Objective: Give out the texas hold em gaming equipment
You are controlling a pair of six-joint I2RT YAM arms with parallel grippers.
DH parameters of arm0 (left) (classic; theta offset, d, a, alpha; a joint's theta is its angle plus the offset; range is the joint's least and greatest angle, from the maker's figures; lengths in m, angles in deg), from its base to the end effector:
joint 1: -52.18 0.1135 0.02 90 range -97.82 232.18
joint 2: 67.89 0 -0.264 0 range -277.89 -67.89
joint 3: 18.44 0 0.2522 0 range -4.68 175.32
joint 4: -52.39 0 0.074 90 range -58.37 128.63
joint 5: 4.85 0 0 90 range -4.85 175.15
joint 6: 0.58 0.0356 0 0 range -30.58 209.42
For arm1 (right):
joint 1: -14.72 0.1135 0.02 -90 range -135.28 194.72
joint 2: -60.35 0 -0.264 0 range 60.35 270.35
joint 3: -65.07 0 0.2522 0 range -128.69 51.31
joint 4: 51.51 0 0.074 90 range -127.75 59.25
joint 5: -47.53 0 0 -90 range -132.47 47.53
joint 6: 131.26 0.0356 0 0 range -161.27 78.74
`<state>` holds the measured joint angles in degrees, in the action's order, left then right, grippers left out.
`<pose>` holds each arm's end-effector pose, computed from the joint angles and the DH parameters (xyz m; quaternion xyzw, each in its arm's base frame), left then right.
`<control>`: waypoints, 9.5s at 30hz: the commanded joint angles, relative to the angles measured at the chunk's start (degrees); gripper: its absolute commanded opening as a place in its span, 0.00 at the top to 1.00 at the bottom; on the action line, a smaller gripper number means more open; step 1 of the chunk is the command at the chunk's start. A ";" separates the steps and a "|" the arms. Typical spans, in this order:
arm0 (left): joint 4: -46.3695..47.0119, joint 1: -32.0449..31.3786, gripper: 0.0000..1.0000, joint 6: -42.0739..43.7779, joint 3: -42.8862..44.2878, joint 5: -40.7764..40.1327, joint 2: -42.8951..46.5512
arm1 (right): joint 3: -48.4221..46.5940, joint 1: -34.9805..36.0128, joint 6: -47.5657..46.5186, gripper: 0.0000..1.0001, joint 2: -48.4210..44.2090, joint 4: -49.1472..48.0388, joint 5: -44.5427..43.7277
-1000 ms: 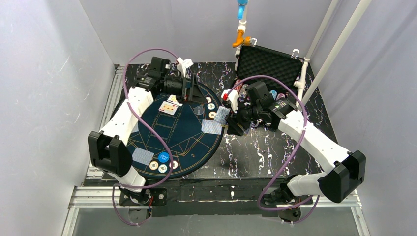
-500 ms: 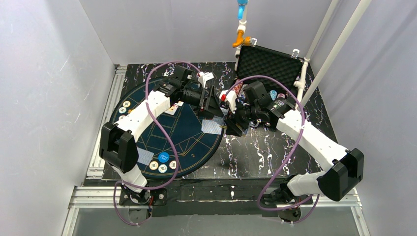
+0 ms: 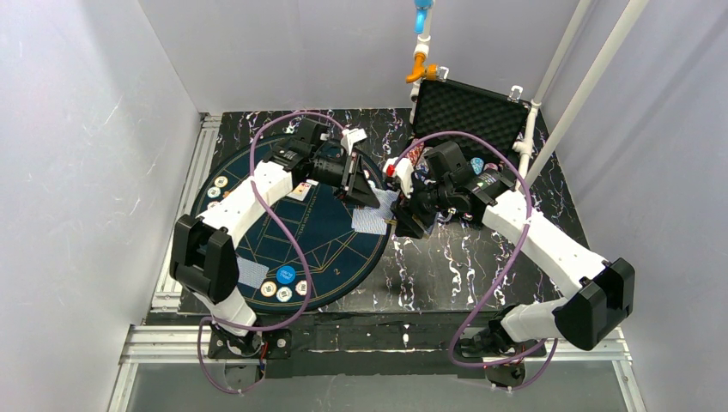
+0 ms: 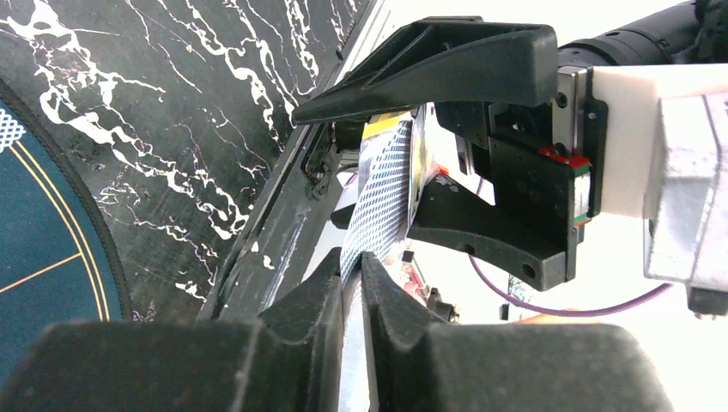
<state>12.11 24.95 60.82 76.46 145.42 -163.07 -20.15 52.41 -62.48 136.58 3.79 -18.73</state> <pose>0.3110 -0.1948 0.3156 0.2005 0.7880 -0.5723 0.1061 0.2127 0.1825 0.3322 -0.5133 0.7533 0.2411 0.3330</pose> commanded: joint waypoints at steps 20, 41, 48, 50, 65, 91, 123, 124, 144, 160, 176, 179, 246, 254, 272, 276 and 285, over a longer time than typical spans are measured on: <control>-11.33 16.16 1.00 7.15 1.30 -0.46 4.82 | -0.25 0.36 -0.89 0.99 -2.21 -2.65 -0.36; -25.48 19.76 1.00 40.71 12.83 -81.30 -7.92 | -0.14 0.36 -0.67 0.99 -2.19 -3.04 -0.33; -16.17 18.51 1.00 46.63 8.41 -87.64 -11.78 | -0.95 0.36 -0.67 0.99 -1.61 -2.70 -0.44; -15.87 17.92 1.00 46.44 7.92 -86.52 -12.91 | -1.09 0.36 -0.76 0.99 -1.52 -2.53 -0.56; -18.70 11.12 1.00 40.13 5.13 -79.70 -16.88 | -2.30 0.28 -1.64 0.99 -0.83 -1.72 -1.24; -33.64 8.48 0.48 34.18 16.07 -60.95 -20.52 | -1.80 0.28 -2.08 0.99 -1.20 -1.48 -1.18; -10.32 -1.40 0.30 6.06 8.44 0.88 -4.45 | -3.48 0.96 -0.32 0.99 0.12 -3.89 1.95; -10.35 -1.73 0.31 6.16 8.42 0.53 -4.78 | -3.55 0.97 -0.28 0.99 0.00 -3.84 2.16; -15.85 0.48 0.59 11.02 9.56 -3.72 -2.59 | -2.07 0.98 -1.46 0.99 -1.59 -2.17 1.28; -7.12 0.19 0.68 3.33 4.45 0.50 0.46 | -2.19 0.98 -0.76 0.99 -0.92 -3.22 1.34; -10.30 7.90 1.00 7.44 -0.41 5.16 5.77 | 0.34 0.98 -1.11 0.99 -2.26 -2.89 0.23; -22.06 12.02 1.00 17.89 2.49 7.22 3.95 | 0.74 0.97 -1.11 0.99 -2.56 -2.78 0.12; -36.80 32.62 0.28 50.37 9.20 -26.67 -7.06 | -0.98 0.97 -2.41 0.99 -2.03 -1.92 -0.58; -33.70 21.02 0.21 31.95 12.10 0.70 -3.52 | -1.58 0.98 -1.91 0.99 -1.24 -3.26 0.66; -12.62 0.16 0.16 12.60 7.01 5.06 -2.90 | -4.50 0.98 -1.75 0.99 0.22 -2.31 3.47; -12.41 -1.06 0.24 13.30 7.28 3.72 -4.17 | -4.97 0.97 -1.31 0.99 0.51 -2.59 4.01; -14.83 0.46 0.50 15.09 5.46 4.68 -3.51 | -5.25 0.98 -1.20 0.99 -0.12 -2.02 4.03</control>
<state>-0.70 23.97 74.02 83.11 149.44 -167.96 -22.49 53.26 -63.94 137.30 3.83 -16.58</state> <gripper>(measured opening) 0.544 0.708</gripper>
